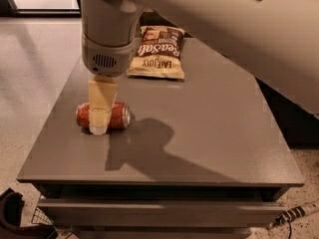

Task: Place coke can upright

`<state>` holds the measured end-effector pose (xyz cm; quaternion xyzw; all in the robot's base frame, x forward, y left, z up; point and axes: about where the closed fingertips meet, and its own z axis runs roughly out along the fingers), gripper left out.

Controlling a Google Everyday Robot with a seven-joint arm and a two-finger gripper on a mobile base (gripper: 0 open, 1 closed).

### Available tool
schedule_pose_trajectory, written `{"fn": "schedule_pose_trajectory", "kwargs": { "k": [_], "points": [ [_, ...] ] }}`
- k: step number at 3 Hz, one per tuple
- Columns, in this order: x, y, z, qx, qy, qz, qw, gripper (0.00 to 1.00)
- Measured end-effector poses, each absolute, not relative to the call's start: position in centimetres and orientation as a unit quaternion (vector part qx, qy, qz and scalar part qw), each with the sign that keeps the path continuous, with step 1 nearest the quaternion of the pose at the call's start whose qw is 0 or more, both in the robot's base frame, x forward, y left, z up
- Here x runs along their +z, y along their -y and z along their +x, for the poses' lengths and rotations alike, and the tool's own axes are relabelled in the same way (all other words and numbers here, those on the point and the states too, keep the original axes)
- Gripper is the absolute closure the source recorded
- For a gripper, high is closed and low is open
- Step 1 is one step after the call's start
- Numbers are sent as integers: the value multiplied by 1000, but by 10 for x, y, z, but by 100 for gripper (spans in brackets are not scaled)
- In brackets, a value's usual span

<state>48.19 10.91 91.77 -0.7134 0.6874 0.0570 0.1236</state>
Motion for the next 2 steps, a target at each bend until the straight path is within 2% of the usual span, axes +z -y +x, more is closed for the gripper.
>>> {"fn": "schedule_pose_trajectory", "kwargs": {
  "k": [2],
  "points": [
    [858,-117,517,72,-715,-692,63,0]
  ]
}}
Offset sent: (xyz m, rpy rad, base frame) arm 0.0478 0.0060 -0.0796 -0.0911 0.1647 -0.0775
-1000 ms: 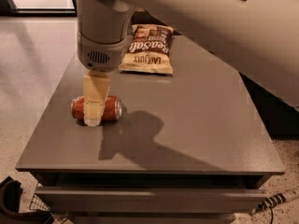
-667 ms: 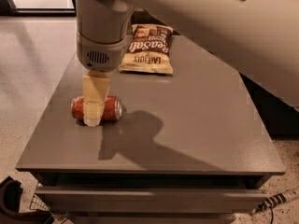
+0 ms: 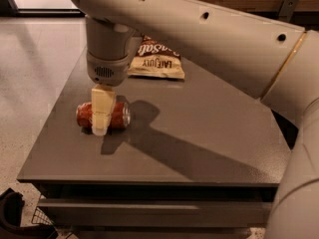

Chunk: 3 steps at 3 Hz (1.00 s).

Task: Place coke can upright

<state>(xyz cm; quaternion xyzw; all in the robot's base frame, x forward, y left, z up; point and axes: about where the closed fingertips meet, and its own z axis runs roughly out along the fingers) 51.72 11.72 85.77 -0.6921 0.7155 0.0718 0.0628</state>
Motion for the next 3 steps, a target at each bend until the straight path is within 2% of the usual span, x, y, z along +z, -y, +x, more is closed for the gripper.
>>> {"fn": "schedule_pose_trajectory", "kwargs": {
  "k": [3],
  "points": [
    [847,-136,505,41,-723,-689,32,0]
  ]
}}
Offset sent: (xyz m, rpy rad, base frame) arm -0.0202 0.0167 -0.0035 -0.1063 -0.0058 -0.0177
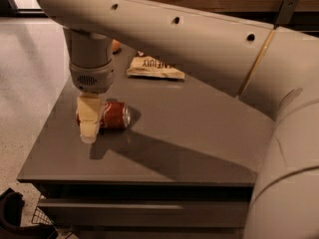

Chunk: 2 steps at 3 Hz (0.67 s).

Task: Place coke can upright

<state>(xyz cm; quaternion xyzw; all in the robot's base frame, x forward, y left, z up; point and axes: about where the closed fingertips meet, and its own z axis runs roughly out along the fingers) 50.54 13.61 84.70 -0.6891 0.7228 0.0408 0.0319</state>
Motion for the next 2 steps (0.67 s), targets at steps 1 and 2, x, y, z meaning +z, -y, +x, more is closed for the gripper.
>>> {"fn": "schedule_pose_trajectory", "kwargs": {
  "k": [1,2],
  "points": [
    [841,-143,508,37,-722,-691,22,0],
    [830,-150,511,48,-721,-691,17,25]
  ]
}}
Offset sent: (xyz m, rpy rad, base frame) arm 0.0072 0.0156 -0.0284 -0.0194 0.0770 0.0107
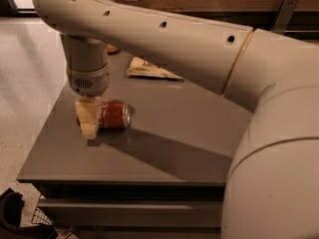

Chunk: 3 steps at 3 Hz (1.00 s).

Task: Place coke can upright

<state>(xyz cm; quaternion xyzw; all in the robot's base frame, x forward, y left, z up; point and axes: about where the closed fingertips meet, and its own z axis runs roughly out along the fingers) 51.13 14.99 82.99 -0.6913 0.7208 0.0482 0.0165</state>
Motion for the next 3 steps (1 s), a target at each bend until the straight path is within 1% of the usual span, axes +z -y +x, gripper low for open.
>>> {"fn": "schedule_pose_trajectory", "kwargs": {
  "k": [3],
  "points": [
    [827,-155,513,50,-720,-692,24,95]
  ]
}}
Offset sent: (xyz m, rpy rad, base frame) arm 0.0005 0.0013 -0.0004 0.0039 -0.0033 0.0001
